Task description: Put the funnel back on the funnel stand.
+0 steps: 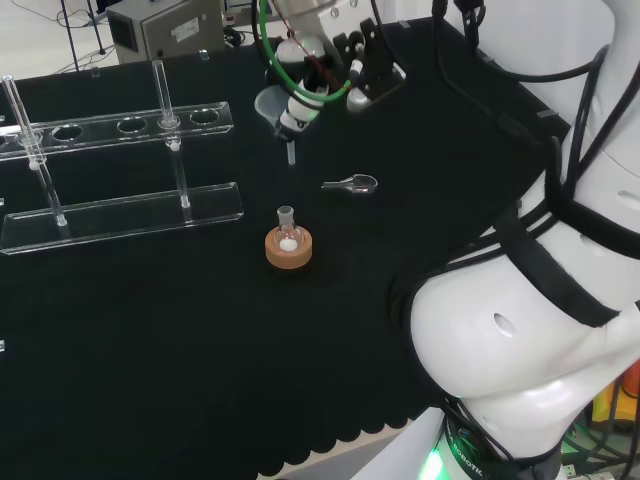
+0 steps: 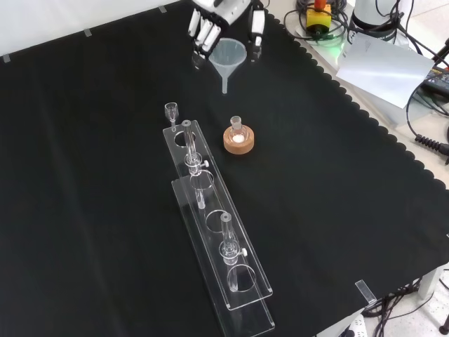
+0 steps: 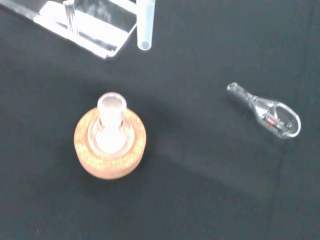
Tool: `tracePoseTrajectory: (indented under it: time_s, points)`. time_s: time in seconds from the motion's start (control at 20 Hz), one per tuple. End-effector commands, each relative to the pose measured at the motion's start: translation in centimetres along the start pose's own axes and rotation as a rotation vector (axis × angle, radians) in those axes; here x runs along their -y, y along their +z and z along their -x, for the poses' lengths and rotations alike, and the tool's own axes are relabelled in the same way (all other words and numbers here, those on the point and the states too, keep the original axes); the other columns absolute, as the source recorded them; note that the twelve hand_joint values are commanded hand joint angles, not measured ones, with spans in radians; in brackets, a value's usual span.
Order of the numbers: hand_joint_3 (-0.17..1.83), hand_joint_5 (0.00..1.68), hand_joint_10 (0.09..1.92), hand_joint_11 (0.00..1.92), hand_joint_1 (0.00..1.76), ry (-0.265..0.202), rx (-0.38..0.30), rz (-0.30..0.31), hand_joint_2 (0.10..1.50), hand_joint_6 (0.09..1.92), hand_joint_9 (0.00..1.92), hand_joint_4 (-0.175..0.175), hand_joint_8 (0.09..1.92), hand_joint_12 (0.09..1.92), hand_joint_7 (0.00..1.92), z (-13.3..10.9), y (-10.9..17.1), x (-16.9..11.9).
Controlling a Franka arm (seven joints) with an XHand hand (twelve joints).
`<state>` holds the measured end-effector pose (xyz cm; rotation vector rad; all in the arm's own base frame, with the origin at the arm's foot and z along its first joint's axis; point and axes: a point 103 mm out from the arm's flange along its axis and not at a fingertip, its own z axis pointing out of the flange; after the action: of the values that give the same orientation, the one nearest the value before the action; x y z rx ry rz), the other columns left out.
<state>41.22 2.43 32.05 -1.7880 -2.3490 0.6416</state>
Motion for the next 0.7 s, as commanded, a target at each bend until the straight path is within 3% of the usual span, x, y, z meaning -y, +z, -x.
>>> tracePoseTrajectory:
  time_s: [0.05,0.7]
  points:
    - [-0.17,0.58,0.44,0.67,0.73,0.003,-0.035,0.025,1.0,0.16,1.09,-0.073,0.64,1.22,0.59,0.4,-2.2,0.3]
    - [-0.17,0.58,0.44,0.66,0.73,-0.039,-0.042,0.076,1.0,0.16,1.09,-0.073,0.64,1.22,0.59,-0.8,-7.0,-3.6]
